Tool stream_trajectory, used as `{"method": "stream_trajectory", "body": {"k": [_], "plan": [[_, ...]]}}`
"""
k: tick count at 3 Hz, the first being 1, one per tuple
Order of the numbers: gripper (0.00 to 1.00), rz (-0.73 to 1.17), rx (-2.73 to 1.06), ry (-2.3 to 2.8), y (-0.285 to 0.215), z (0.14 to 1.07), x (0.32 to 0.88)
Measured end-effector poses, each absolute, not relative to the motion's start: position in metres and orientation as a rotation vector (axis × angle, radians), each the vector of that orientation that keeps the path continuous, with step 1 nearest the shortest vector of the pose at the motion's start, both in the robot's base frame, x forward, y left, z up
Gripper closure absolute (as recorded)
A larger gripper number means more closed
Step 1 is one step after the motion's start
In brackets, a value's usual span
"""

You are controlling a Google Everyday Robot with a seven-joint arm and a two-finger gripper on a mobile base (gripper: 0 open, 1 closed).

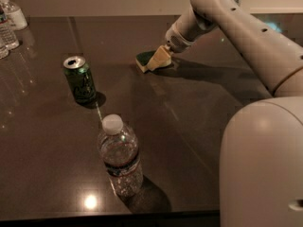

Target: Move sponge near green can

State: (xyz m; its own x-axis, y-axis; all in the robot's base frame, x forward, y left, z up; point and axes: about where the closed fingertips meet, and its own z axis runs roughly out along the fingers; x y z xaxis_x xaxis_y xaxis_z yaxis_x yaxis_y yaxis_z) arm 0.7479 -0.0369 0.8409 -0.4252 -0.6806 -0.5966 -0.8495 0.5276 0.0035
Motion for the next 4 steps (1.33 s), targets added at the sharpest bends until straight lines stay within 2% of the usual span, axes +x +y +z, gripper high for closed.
{"method": "stream_trajectory", "body": {"k": [2, 3, 4], "plan": [[0.85, 0.485, -1.300, 2.181, -0.030, 0.866, 0.712], [1.00, 0.549, -1.394, 2.148, -0.012, 0.870, 0.670], [1.00, 0.588, -1.495, 2.120, 0.007, 0.867, 0.632]]}}
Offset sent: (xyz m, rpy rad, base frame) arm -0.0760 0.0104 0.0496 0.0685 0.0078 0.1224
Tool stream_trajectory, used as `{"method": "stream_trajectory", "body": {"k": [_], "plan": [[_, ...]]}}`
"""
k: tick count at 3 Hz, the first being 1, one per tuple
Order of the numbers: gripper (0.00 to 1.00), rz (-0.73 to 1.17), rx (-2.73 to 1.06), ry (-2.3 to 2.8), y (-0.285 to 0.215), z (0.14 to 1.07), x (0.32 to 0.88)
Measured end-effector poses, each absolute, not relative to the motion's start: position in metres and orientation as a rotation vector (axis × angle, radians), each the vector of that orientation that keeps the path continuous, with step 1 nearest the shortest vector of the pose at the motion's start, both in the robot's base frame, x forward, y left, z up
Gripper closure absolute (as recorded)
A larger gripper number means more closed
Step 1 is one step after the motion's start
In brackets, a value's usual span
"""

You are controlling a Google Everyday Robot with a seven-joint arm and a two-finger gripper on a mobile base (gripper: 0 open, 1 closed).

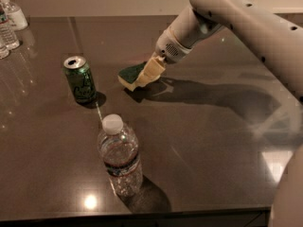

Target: Move sponge near green can

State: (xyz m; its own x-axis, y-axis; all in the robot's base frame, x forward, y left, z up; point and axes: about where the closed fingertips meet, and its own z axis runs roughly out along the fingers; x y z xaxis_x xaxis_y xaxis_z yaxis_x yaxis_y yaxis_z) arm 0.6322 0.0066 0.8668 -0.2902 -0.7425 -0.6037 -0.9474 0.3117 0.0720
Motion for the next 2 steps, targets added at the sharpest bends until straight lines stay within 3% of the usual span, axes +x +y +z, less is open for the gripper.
{"method": "stream_trajectory", "body": {"k": [1, 2], "plan": [[1.00, 0.608, -1.586, 2.082, 0.025, 0.863, 0.600], [0.83, 0.577, -1.658, 2.031, 0.040, 0.863, 0.578]]}}
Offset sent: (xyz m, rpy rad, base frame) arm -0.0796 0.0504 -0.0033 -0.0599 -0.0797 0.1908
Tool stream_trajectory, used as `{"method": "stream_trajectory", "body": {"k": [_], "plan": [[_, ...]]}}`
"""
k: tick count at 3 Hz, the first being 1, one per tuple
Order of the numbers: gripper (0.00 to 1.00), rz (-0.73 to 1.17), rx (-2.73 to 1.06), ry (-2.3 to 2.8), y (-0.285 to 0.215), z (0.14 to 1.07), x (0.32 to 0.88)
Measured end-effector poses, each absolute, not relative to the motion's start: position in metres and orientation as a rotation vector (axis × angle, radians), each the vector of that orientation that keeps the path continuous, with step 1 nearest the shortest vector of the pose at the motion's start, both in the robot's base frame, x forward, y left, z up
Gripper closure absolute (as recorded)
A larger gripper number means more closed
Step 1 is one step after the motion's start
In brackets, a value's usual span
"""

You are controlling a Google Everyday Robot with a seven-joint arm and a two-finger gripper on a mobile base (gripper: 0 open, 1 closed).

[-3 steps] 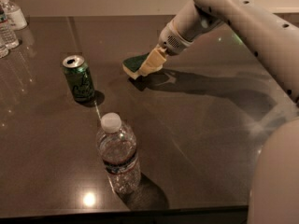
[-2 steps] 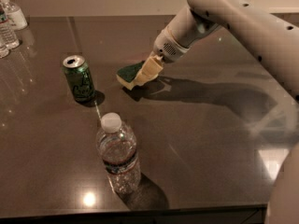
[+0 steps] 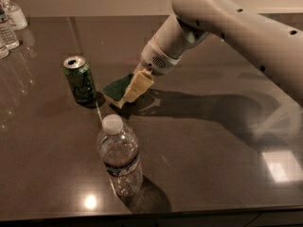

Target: Move sponge near green can

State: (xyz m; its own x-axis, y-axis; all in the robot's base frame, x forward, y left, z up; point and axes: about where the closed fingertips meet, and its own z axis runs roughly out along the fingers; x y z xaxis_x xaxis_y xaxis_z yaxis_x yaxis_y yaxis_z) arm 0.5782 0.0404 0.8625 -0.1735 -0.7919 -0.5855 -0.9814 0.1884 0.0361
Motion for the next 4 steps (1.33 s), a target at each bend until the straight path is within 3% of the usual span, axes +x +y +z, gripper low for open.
{"method": "stream_trajectory", "body": {"k": [3, 4], "plan": [[0.13, 0.556, -1.706, 1.988, 0.066, 0.853, 0.583], [0.00, 0.558, -1.709, 1.987, 0.067, 0.852, 0.582]]}}
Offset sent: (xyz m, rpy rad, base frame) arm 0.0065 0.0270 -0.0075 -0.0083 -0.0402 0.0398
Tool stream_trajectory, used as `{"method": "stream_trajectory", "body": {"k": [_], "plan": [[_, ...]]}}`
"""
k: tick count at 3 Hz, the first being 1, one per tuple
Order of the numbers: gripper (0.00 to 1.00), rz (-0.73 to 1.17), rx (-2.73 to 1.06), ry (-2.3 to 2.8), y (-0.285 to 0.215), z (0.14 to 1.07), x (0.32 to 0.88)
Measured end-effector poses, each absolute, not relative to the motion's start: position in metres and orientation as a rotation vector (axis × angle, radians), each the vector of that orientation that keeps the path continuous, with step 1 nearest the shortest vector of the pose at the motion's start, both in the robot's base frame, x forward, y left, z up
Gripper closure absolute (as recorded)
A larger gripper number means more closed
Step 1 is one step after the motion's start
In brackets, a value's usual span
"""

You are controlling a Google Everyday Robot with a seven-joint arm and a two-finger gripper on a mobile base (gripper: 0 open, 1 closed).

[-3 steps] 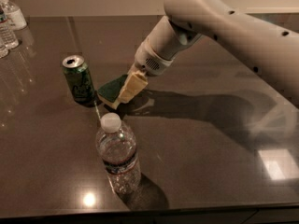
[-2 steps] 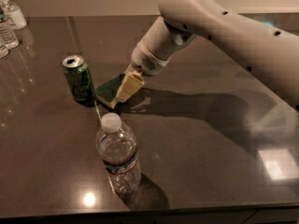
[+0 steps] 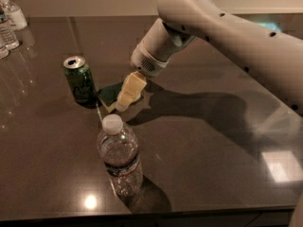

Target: Move sponge near green can

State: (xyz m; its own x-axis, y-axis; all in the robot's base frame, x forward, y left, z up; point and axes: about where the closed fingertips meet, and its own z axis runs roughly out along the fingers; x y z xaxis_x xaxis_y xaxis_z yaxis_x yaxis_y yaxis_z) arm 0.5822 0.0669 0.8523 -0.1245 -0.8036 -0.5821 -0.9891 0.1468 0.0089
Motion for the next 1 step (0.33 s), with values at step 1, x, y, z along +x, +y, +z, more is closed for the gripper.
{"method": "stream_trajectory", "body": {"k": [1], "plan": [[0.00, 0.558, -1.709, 1.987, 0.0669, 0.8522, 0.5822]]}}
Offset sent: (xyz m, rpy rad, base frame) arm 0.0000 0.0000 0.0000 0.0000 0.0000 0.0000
